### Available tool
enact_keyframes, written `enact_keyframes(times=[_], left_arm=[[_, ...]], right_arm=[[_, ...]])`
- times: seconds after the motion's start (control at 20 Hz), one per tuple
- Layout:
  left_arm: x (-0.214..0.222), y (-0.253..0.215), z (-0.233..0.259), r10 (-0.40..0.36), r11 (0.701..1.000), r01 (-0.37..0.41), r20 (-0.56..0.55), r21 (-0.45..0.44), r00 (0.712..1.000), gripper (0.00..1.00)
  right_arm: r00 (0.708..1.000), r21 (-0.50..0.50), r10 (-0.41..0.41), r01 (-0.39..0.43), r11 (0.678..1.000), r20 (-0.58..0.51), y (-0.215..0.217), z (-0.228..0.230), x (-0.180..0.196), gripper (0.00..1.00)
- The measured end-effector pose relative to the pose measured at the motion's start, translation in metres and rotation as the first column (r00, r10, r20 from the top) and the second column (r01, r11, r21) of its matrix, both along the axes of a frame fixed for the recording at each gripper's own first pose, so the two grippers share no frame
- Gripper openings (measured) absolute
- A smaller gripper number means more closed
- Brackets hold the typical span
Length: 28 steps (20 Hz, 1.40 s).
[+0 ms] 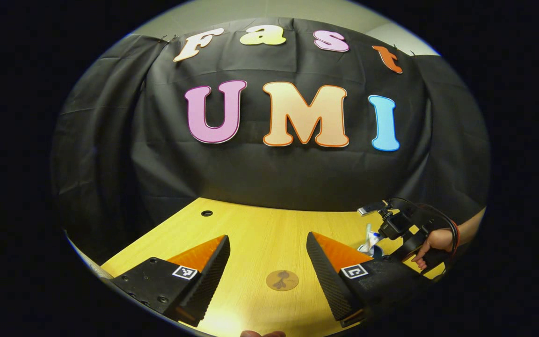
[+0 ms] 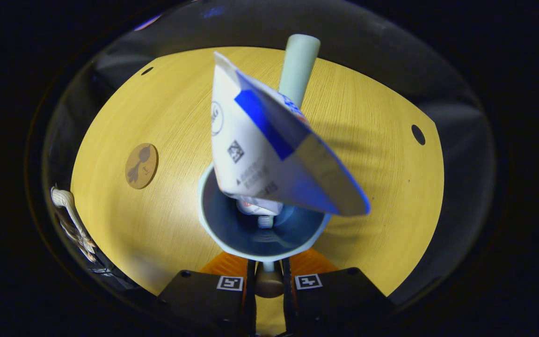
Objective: Put the toothbrush and toothpaste on the desktop into the cup, then pick up the cup and place it on the coaster on the desktop.
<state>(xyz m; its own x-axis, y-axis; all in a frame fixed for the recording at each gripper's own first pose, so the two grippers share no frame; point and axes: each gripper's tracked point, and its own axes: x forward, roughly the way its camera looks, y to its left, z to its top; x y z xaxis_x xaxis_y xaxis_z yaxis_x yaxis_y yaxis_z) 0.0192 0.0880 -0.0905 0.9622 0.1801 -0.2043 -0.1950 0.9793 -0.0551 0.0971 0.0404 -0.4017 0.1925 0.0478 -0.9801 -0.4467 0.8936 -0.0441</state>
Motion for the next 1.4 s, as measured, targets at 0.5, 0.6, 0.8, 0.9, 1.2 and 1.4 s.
enact_keyframes(times=[0.5,0.6,0.8,0.9,1.2,1.4], left_arm=[[-0.007,-0.001,0.000,-0.020,1.000,0.020,0.000,-0.002,1.000,0.95],[-0.009,0.000,0.001,-0.026,1.000,0.026,0.004,-0.004,1.000,0.95],[-0.015,0.005,0.005,-0.030,1.000,0.030,0.018,-0.003,0.999,0.95],[-0.018,0.006,0.003,-0.032,0.999,0.032,0.013,-0.005,0.999,0.94],[-0.027,0.020,0.002,-0.005,1.000,0.005,0.012,-0.012,1.000,0.95],[-0.032,0.032,0.005,0.018,1.000,-0.018,0.017,-0.007,1.000,0.95]], right_arm=[[1.000,0.012,0.007,-0.007,1.000,0.027,0.002,-0.001,0.001,0.26],[0.999,0.015,0.007,-0.008,1.000,0.036,0.003,-0.003,0.004,0.25],[0.999,0.026,0.010,-0.011,1.000,0.038,0.014,-0.007,0.014,0.25],[0.999,0.030,0.021,-0.022,0.999,0.035,0.025,-0.013,0.023,0.25],[0.998,0.028,0.064,-0.064,0.998,0.024,0.043,-0.028,0.024,0.25],[0.995,0.037,0.099,-0.100,0.994,0.033,0.063,-0.020,0.027,0.26]])
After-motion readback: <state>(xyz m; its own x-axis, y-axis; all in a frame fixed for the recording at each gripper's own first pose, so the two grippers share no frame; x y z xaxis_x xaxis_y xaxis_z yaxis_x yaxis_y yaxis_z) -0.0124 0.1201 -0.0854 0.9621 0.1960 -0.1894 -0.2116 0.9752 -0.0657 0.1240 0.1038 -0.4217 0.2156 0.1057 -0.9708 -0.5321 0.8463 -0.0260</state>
